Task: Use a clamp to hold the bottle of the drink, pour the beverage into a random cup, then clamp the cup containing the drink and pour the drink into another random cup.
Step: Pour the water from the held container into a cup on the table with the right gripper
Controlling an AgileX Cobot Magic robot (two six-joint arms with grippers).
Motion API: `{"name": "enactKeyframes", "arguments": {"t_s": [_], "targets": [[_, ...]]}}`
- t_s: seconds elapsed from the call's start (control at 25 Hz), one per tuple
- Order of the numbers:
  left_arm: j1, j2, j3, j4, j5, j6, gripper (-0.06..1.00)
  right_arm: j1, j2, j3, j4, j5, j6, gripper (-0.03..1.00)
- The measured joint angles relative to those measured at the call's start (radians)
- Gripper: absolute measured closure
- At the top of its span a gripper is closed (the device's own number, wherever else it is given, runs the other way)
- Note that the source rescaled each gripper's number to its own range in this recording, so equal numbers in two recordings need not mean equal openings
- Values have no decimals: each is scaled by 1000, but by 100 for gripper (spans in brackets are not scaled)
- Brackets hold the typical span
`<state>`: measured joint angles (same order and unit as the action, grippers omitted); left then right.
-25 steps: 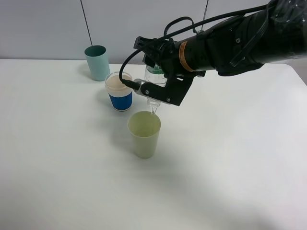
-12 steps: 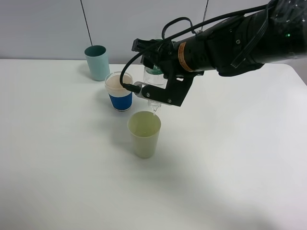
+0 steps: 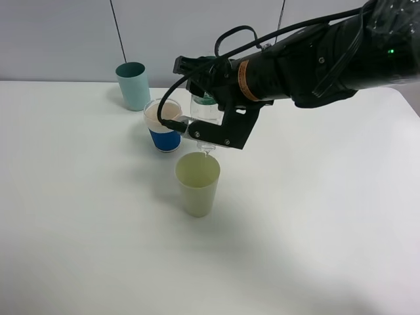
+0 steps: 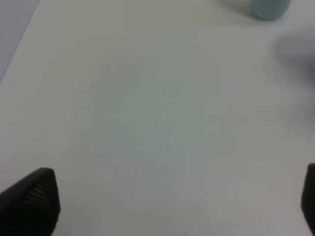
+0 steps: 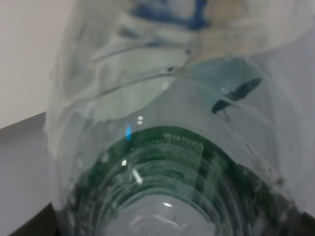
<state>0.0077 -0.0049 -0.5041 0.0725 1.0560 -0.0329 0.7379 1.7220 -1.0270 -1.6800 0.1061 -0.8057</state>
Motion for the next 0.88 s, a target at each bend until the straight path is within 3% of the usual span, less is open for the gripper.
{"name": "enactKeyframes", "arguments": {"t_s": [0.52,0.88], "targets": [[0,0,0,0,0,0,-6,33,1,-45,0,23,-20,94],[0,0,0,0,0,0,-6,54,1,-51,-15,30,-93,94]]}}
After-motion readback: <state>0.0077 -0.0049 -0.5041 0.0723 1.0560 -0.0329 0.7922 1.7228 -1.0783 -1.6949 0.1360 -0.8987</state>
